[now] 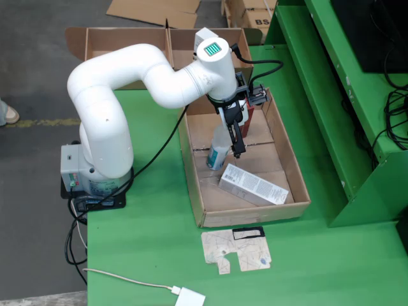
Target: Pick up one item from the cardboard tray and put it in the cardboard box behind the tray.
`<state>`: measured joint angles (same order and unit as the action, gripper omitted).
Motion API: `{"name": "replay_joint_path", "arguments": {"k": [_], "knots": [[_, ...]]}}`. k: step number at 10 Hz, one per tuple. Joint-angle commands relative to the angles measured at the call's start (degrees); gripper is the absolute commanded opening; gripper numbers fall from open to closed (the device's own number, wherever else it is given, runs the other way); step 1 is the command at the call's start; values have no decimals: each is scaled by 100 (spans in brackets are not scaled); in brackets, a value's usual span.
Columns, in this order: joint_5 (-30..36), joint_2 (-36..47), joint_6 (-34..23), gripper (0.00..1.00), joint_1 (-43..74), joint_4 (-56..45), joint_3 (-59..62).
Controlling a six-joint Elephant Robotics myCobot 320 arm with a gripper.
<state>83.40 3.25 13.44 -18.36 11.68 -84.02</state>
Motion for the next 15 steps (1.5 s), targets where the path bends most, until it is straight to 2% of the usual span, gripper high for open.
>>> {"name": "replay_joint_path", "arguments": {"k": [1,7,15], "knots": [[-6,146,-18,100,51,68,151],[-29,356,39,100,-187,-32,64],[-222,431,397,100,-775,-272,21]]}}
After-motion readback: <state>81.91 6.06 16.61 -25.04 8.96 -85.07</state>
